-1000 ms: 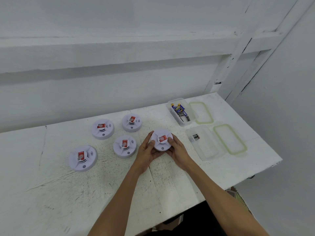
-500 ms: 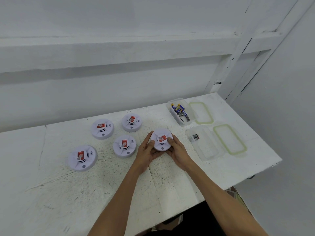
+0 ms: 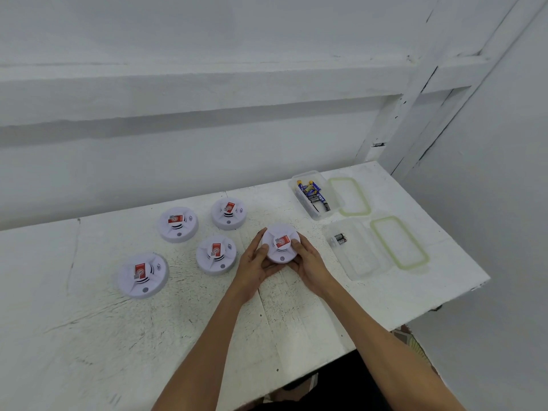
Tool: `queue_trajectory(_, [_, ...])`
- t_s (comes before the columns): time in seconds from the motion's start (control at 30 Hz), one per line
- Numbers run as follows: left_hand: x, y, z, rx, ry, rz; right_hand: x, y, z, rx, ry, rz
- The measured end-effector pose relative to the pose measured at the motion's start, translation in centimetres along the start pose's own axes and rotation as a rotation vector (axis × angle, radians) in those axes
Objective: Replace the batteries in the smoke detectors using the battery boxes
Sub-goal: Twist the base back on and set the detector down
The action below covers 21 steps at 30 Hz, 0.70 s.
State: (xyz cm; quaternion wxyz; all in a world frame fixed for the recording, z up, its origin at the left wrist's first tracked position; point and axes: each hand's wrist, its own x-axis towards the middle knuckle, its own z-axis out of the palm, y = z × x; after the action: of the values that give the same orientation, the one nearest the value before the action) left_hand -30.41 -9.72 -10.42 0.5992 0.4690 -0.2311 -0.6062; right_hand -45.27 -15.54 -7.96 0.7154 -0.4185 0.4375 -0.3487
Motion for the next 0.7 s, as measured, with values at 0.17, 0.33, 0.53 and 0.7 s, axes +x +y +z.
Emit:
queue_trajectory(0.17, [0.0,0.0,0.0,-0.004,0.002,-0.009,-0.1,0.0,0.1,-0.014,0.008,0.010])
queue_trajectory(0.33, [0.2,0.0,0.0,0.015,0.017,-0.024,0.0,-0.3,0.1,-0.054,0.019,0.025])
queue_trajectory(0.53, [1.0,2.6,-0.3,0.016,0.075,0.024,1.2,-2.9,3.0,-0.151,0.111,-0.013])
queue_trajectory(0.7, [1.6,7.2,-3.1,0.058,0.128,0.132,2.9,-4.0,7.8,-0.209,0.116,-0.092])
